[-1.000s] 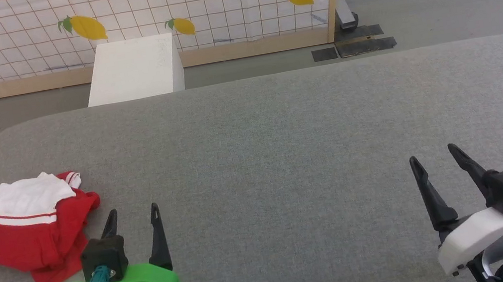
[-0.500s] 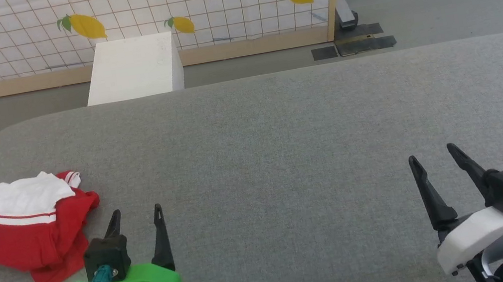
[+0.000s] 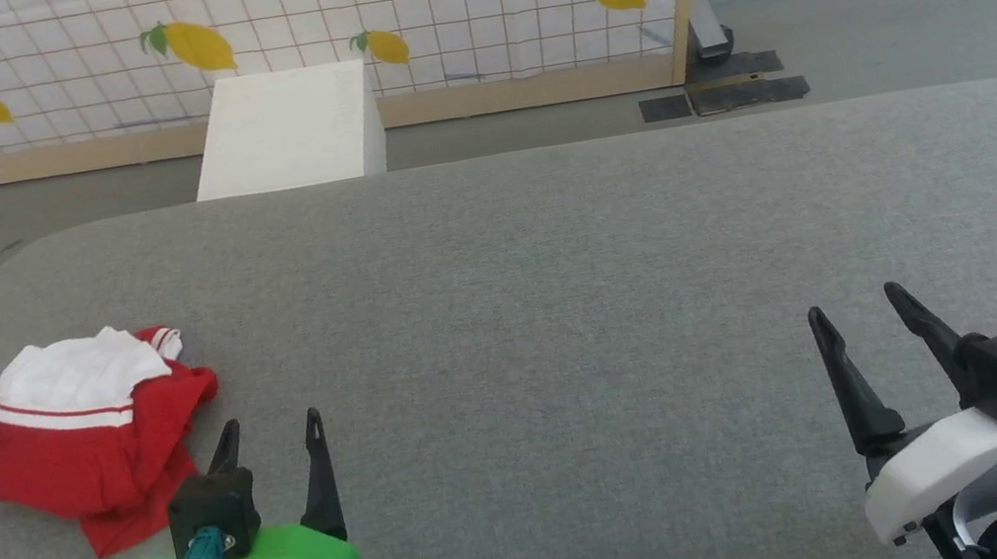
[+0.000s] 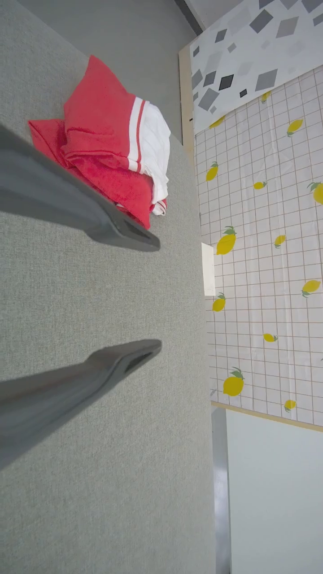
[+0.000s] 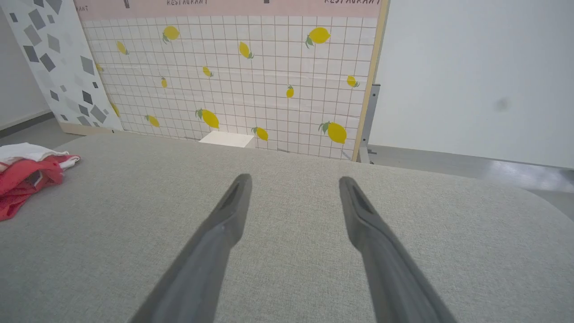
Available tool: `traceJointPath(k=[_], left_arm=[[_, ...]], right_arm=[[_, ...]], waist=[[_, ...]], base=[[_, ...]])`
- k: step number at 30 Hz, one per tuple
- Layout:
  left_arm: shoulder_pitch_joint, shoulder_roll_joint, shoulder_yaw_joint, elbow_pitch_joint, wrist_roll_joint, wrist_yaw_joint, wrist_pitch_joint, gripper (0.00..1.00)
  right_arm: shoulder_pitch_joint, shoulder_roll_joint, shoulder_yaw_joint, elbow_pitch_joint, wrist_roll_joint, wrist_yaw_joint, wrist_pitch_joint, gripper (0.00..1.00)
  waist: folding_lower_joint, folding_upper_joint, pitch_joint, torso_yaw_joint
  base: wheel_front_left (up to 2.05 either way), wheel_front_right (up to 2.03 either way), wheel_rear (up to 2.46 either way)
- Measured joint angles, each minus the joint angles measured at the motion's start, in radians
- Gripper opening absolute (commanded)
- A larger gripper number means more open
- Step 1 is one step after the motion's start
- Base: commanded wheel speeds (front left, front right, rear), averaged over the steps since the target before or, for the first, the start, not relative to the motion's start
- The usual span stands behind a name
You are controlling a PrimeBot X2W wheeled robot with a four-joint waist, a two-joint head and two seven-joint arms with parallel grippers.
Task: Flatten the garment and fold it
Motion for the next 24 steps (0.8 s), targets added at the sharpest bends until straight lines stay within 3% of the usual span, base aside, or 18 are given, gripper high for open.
traceJointPath(k=[24], left_arm=[[0.005,0.042,-0.028,0.012,0.001,0.025,-0.014,1.0]], right_arm=[[0.027,-0.001,0.05,-0.026,0.049,0.0,0.023,1.0]], waist=[[-0.0001,0.0,-0.016,0.21]], base=[[0.0,0.0,0.0]])
